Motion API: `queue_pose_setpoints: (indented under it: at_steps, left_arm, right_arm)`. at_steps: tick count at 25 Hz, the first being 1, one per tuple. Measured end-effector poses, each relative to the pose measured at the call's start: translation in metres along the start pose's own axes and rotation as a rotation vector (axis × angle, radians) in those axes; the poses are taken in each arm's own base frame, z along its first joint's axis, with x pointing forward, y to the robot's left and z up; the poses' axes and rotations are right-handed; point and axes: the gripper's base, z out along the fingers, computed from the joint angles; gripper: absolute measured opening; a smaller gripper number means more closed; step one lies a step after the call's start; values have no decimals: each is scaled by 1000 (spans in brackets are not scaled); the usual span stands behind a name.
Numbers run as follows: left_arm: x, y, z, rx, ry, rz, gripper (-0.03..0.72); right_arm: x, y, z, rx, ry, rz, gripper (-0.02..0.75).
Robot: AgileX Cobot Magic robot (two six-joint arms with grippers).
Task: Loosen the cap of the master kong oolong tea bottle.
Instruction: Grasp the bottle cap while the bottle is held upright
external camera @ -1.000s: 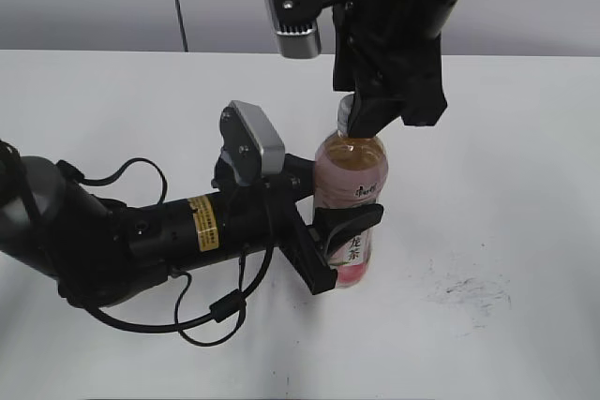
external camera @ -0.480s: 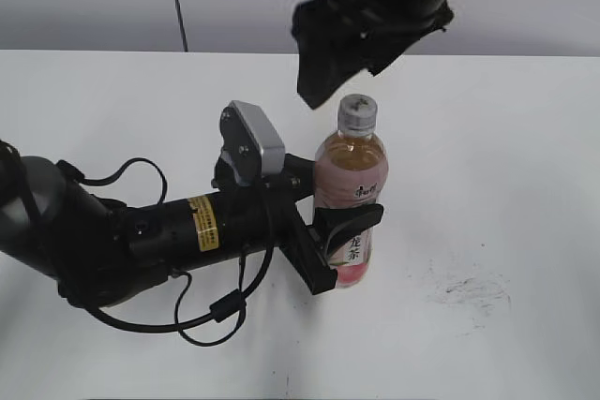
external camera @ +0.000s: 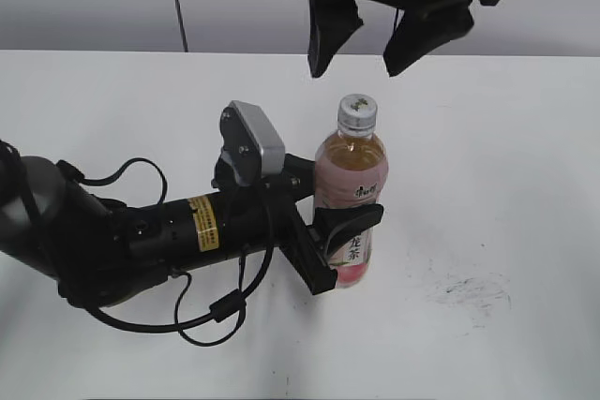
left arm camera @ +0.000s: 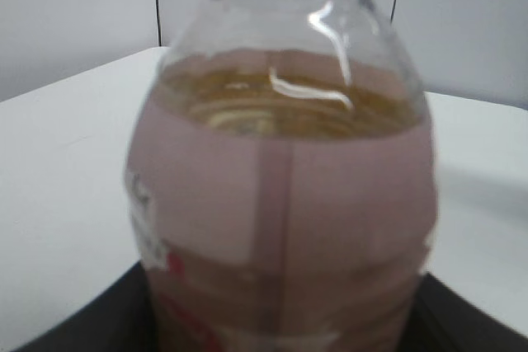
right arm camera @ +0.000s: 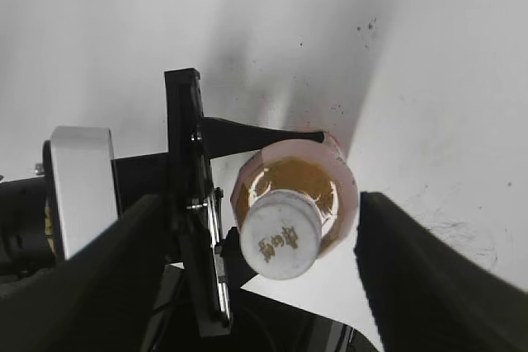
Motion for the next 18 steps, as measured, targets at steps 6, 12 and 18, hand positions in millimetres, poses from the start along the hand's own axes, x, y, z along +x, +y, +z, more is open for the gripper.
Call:
queue_pose_setpoints:
  at_steps: [6, 12, 18]
  left_arm:
    - [0, 0, 0, 0, 0, 0, 385]
    - [0, 0, 0, 1, 0, 0, 385]
    - [0, 0, 0, 1, 0, 0, 385]
  right_arm:
    - [-2, 1, 19, 1, 50, 17, 522]
    - [4, -1, 30, 9, 93, 26, 522]
    - [6, -2, 32, 8, 103, 27, 445]
